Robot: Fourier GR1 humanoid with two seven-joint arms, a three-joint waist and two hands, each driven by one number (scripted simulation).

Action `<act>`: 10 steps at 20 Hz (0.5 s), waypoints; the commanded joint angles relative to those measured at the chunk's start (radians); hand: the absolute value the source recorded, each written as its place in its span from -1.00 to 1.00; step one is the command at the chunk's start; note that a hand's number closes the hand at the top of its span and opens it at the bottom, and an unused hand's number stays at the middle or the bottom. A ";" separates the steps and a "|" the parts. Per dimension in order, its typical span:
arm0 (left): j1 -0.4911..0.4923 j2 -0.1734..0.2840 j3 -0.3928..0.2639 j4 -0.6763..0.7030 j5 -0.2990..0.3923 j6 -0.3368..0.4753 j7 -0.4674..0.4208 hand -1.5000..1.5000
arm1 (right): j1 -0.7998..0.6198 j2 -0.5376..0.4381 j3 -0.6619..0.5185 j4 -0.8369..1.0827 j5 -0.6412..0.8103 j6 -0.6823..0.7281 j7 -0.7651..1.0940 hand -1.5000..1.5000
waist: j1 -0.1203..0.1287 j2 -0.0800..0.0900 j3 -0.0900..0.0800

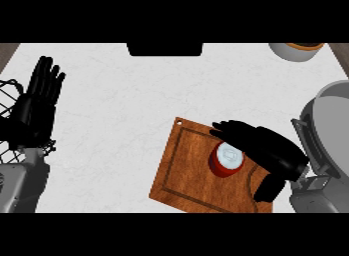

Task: Pick the can from the cutting board and place it in the pot

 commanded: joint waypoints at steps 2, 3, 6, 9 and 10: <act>-0.014 -0.021 0.000 -0.056 -0.025 0.018 0.056 0.00 | -0.041 0.101 0.005 0.123 0.078 -0.047 0.000 -1.00 | 0.003 0.000 0.000; -0.011 -0.051 -0.011 0.026 -0.046 -0.001 -0.031 0.00 | -0.042 0.078 -0.018 0.139 0.074 -0.022 -0.041 -1.00 | 0.001 0.001 0.000; -0.027 -0.025 0.034 0.055 -0.024 -0.038 -0.035 0.00 | 0.015 0.077 -0.003 0.163 0.123 -0.102 -0.111 -1.00 | -0.001 0.001 0.000; 0.037 -0.035 -0.003 -0.113 -0.050 0.008 0.088 0.00 | -0.023 0.152 0.036 0.258 0.175 -0.151 -0.110 -1.00 | 0.006 -0.001 0.000; -0.013 -0.024 0.036 -0.028 -0.043 -0.031 0.040 0.00 | -0.013 0.131 0.010 0.232 0.178 -0.122 -0.139 -1.00 | 0.001 0.000 0.000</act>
